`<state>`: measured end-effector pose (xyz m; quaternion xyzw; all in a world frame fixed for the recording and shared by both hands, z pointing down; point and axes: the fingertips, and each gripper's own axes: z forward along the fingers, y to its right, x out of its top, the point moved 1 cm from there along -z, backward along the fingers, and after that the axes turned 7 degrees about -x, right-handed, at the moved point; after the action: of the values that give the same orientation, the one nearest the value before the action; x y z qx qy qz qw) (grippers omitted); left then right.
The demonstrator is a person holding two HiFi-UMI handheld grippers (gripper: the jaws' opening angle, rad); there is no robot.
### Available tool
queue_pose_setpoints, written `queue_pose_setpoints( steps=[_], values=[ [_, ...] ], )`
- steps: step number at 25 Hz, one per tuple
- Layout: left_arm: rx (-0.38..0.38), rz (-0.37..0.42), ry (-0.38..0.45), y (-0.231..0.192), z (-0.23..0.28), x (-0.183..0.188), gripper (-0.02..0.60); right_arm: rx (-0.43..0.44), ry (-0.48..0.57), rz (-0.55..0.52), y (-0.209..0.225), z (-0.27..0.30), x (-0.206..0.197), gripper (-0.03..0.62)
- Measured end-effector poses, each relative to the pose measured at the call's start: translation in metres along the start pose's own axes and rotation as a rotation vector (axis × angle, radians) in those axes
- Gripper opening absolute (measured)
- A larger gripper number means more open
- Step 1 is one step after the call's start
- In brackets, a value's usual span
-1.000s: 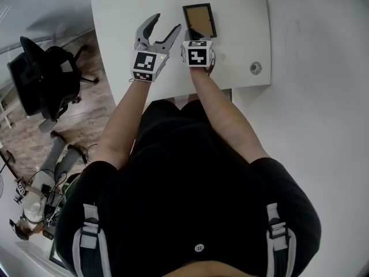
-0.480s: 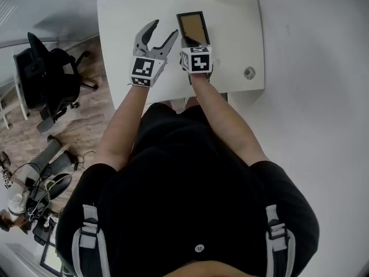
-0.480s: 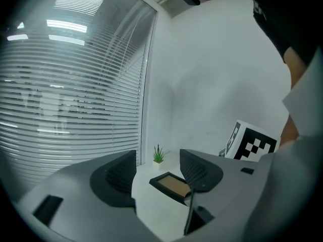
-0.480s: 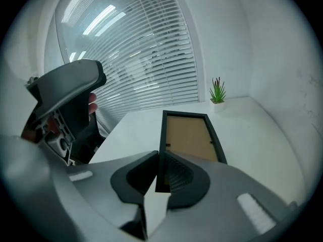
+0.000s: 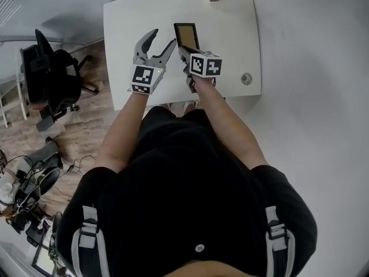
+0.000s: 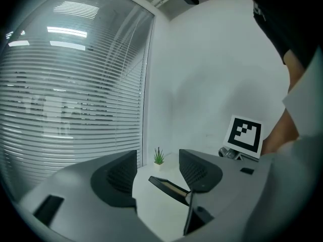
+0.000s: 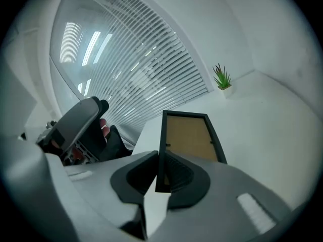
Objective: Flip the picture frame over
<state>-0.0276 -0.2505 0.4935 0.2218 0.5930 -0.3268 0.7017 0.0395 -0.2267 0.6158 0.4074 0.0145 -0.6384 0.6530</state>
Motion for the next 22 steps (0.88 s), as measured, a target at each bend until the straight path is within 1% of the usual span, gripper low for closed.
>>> queue_pose_setpoints(
  steps=[2,4,9,13,18,22],
  values=[
    [0.002,0.0,-0.002,0.001,-0.001,-0.001,0.262,0.046,0.007,0.059,-0.002,-0.003,0.002,0.051],
    [0.009,0.001,0.0,0.001,-0.001,-0.002,0.259,0.109,0.011,0.131,-0.006,-0.004,0.003,0.051],
    [0.032,-0.007,0.028,0.0,-0.003,0.0,0.23,0.259,0.031,0.3,-0.008,0.0,0.004,0.051],
    [0.031,0.002,0.025,0.001,-0.002,-0.003,0.229,0.331,0.043,0.373,-0.004,0.002,0.003,0.051],
    [0.04,0.002,0.018,0.002,0.003,-0.008,0.229,0.453,0.042,0.486,-0.001,0.008,0.003,0.051],
    [0.054,-0.003,0.013,-0.001,0.007,-0.013,0.227,0.542,0.051,0.602,0.004,0.015,0.003,0.051]
  ],
)
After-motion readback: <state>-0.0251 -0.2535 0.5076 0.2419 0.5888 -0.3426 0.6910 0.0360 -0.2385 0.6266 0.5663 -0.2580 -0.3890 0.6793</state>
